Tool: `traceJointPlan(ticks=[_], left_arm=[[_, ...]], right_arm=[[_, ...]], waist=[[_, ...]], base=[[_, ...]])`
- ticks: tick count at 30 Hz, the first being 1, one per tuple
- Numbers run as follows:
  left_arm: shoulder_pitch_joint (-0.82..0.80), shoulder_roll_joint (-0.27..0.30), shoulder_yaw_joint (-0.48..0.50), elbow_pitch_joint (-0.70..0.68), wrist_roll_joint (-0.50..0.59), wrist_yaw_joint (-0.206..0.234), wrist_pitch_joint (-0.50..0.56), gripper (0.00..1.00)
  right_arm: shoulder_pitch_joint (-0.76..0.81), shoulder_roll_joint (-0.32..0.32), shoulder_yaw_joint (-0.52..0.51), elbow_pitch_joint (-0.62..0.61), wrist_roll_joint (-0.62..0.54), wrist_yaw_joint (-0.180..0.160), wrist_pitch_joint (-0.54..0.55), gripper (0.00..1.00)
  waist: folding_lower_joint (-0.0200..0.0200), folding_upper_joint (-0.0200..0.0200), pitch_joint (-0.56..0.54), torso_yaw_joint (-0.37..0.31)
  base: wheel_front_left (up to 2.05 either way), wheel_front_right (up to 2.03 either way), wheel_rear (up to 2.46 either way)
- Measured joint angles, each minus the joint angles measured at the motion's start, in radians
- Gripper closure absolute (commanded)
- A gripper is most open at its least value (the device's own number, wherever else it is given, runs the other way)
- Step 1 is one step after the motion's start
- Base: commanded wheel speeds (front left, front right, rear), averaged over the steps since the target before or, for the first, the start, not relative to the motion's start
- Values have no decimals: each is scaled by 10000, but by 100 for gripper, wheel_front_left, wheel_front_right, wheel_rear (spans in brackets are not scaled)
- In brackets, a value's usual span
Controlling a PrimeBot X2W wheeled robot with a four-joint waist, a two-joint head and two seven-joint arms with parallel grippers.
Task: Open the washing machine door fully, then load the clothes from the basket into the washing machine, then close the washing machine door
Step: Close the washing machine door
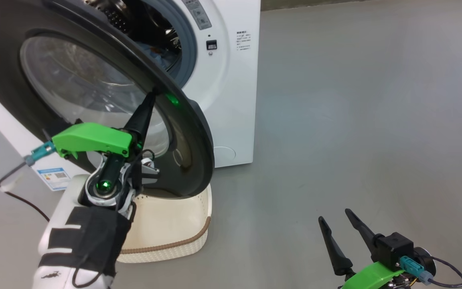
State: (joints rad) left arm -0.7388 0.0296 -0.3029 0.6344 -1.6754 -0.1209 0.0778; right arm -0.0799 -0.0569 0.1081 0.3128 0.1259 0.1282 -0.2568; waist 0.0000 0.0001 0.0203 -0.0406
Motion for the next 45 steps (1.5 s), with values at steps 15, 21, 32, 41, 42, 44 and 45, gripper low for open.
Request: traceJointPlan(ticks=[15, 21, 32, 41, 42, 44, 45], left_arm=[[2817, 2092, -1822, -2382, 3902, -29, -2522, 53], [3573, 3049, -2343, -2207, 6566, -69, -3258, 0], [5279, 2506, 591, -3509, 10937, -10, -3329, 0], [6569, 1925, 2395, -3963, 12360, -27, -3331, 0], [6714, 1847, 2583, -4029, 12443, -27, -3331, 0], [6978, 1664, 2909, -4138, 12512, -31, -3331, 0], [7096, 1603, 3033, -4171, 12573, -63, -3331, 0]], right_arm=[[34, 21, -303, -234, 84, 0, 0, 0], [192, 31, -372, -334, 90, 0, 0, 0], [198, 48, -535, -489, 138, 0, 0, 0], [198, 52, -539, -527, 343, 0, 0, 0], [198, 50, -548, -535, 343, 0, 0, 0], [198, 50, -568, -546, 343, 0, 0, 0], [198, 50, -585, -548, 343, 0, 0, 0]], waist=[[0, -1, 61, 502], [0, 0, 148, 691], [0, 0, 304, 847], [0, 0, 277, 676], [0, 0, 265, 654], [0, -1, 241, 619], [0, 0, 231, 609]], base=[[0, 0, 0], [0, 0, 0], [0, 0, 0], [0, 0, 0], [0, 0, 0], [0, 0, 0], [0, 0, 0]])
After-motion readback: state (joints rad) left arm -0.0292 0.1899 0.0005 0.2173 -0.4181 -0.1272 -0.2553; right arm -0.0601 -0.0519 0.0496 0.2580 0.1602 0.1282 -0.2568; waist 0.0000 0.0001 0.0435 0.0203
